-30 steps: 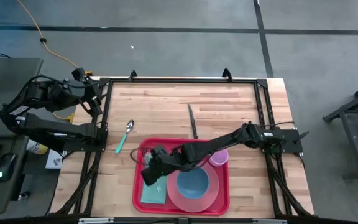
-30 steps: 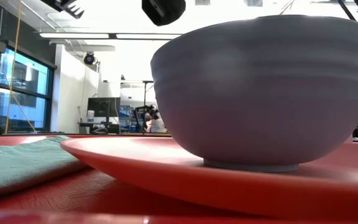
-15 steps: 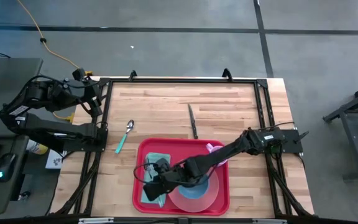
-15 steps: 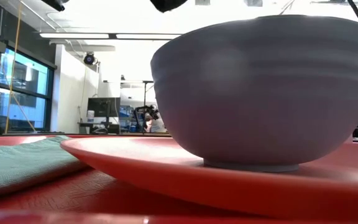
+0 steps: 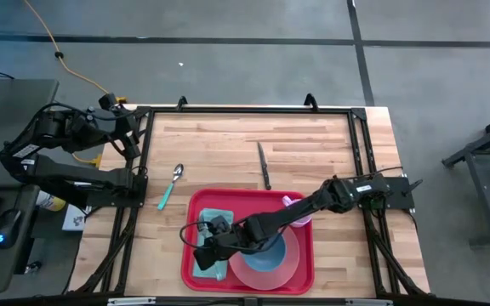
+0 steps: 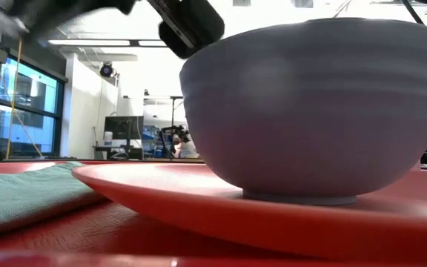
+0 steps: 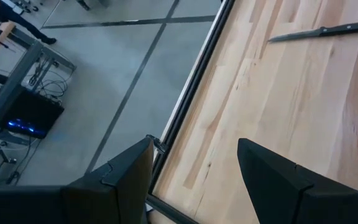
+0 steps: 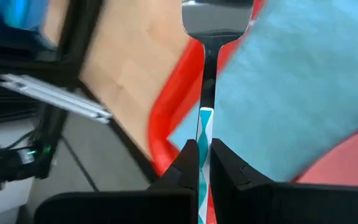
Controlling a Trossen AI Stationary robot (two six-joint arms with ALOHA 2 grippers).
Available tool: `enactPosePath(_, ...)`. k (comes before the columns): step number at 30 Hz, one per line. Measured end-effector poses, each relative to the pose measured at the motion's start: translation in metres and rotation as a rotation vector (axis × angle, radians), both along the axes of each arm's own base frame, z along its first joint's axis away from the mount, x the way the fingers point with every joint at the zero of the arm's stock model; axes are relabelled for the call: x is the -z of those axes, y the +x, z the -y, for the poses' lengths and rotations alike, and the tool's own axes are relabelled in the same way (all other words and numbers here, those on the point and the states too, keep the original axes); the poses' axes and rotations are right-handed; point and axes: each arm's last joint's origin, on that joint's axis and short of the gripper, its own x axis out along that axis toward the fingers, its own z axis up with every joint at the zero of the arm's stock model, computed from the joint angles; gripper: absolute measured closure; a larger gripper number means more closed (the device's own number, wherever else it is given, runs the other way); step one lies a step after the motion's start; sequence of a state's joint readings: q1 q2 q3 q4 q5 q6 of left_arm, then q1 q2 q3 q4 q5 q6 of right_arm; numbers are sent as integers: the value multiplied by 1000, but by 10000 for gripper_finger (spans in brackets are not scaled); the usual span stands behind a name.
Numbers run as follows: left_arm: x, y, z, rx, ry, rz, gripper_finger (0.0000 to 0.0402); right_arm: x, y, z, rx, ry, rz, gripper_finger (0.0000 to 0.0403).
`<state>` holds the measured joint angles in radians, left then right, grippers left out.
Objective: Set up tray
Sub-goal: Put the blue patterned fork on the blue napkin
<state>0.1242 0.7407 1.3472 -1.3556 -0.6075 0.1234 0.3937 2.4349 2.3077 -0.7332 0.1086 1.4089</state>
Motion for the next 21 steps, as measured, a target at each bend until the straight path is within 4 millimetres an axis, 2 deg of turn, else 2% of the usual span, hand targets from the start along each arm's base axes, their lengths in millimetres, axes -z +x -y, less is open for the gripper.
enactPosePath(9, 0, 0, 0, -15, -15, 17, 137, 6, 0, 15, 23, -5, -86, 403)
enactPosePath(21, 0, 0, 0, -13, -16, 17, 137, 9, 2, 20, 6, 14, -104, 403)
